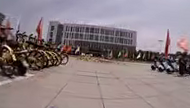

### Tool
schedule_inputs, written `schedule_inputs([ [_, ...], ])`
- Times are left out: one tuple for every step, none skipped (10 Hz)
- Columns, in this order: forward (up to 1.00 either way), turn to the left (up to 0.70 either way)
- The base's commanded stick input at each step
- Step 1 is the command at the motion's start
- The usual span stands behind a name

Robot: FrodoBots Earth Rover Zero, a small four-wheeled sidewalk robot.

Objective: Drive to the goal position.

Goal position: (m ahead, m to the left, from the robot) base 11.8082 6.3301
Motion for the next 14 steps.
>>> schedule_inputs([
  [1.00,0.00],
  [1.00,0.00],
  [1.00,0.00],
  [1.00,0.00],
  [1.00,0.00],
  [1.00,0.00],
  [1.00,0.00],
  [1.00,0.00],
  [1.00,0.00],
  [1.00,0.00],
  [1.00,0.00],
  [1.00,0.00],
  [1.00,0.00],
  [1.00,0.00],
])
